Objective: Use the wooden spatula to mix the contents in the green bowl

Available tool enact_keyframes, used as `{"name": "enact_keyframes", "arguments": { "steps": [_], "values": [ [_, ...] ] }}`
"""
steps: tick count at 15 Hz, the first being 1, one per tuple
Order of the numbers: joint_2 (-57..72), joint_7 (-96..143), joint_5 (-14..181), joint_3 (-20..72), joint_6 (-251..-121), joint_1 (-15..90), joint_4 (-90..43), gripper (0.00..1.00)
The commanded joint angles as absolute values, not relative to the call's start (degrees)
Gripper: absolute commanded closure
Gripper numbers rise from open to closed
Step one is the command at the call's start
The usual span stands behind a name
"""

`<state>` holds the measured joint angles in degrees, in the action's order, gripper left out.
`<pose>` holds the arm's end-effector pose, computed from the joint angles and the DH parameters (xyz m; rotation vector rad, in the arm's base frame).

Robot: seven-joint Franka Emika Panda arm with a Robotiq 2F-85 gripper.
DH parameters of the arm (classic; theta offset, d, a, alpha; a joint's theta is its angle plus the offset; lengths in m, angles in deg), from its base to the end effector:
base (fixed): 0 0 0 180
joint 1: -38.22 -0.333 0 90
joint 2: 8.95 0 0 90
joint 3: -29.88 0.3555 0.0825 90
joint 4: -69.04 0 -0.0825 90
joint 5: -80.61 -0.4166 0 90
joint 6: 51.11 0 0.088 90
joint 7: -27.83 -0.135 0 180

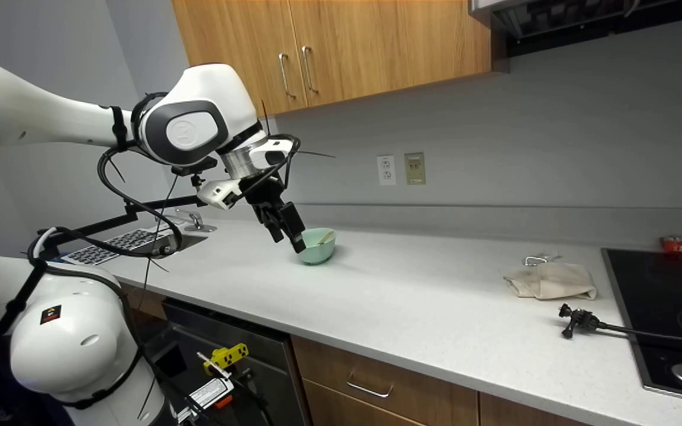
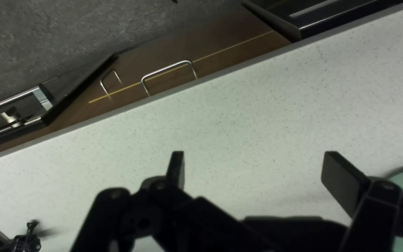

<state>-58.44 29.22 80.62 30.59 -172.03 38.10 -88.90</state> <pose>0.3197 0.0044 0.4602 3.1115 0.0552 0.3398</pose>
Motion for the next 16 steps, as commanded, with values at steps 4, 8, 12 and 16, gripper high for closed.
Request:
{"name": "enact_keyframes", "arguments": {
  "steps": [4,8,12,16],
  "values": [
    [-57.89,29.35,80.8,30.26,-172.05,37.79,-88.54,0.0],
    [-54.7,30.27,80.62,29.91,-172.41,37.31,-87.27,0.0],
    [-56.4,29.28,80.79,30.4,-171.87,37.66,-88.51,0.0],
    [-56.41,29.28,80.79,30.4,-171.87,37.66,-88.51,0.0]
  ]
}}
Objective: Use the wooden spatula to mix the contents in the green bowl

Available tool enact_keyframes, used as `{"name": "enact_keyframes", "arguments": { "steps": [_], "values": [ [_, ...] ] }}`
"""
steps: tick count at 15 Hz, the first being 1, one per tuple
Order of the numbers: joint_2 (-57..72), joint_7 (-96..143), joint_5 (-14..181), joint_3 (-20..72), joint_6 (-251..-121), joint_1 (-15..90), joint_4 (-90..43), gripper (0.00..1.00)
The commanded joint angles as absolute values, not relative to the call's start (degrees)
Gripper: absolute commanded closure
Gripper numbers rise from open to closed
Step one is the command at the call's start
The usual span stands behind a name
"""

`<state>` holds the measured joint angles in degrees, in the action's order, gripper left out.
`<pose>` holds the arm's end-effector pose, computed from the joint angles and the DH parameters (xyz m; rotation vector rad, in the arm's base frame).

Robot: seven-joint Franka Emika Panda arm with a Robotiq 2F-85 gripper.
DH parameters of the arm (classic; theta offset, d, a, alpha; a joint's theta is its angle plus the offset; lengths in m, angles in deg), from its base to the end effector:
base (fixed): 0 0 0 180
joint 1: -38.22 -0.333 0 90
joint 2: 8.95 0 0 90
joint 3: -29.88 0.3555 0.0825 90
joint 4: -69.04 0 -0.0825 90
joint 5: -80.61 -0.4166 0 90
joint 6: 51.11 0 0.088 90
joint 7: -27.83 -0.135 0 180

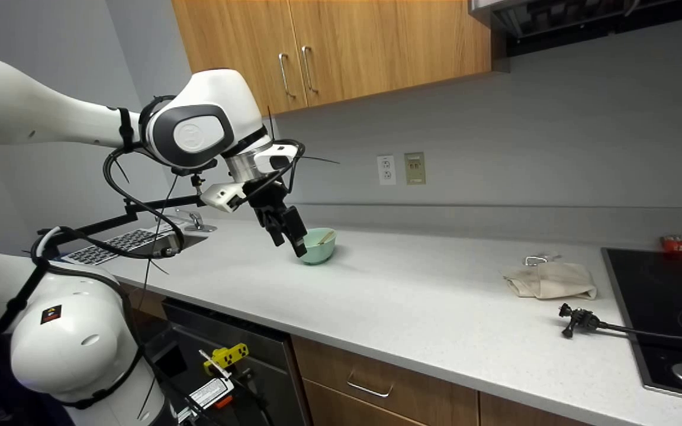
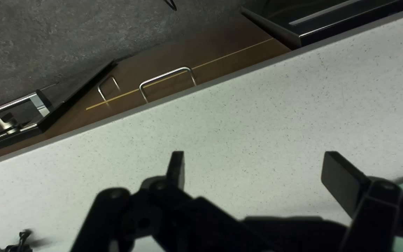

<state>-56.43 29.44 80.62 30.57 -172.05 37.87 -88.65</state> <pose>0.3247 0.0057 0.4513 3.1169 0.0674 0.2926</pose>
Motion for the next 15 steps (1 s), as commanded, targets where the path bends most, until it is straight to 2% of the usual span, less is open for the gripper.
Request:
{"name": "enact_keyframes", "arguments": {
  "steps": [1,6,15],
  "values": [
    [-56.41,29.28,80.79,30.4,-171.87,37.66,-88.51,0.0],
    [-51.18,32.59,79.66,30.09,-175.46,34.6,-86.93,0.0],
    [-41.62,38.96,75.06,29.48,-192.99,26.03,-84.54,0.0]
  ]
}}
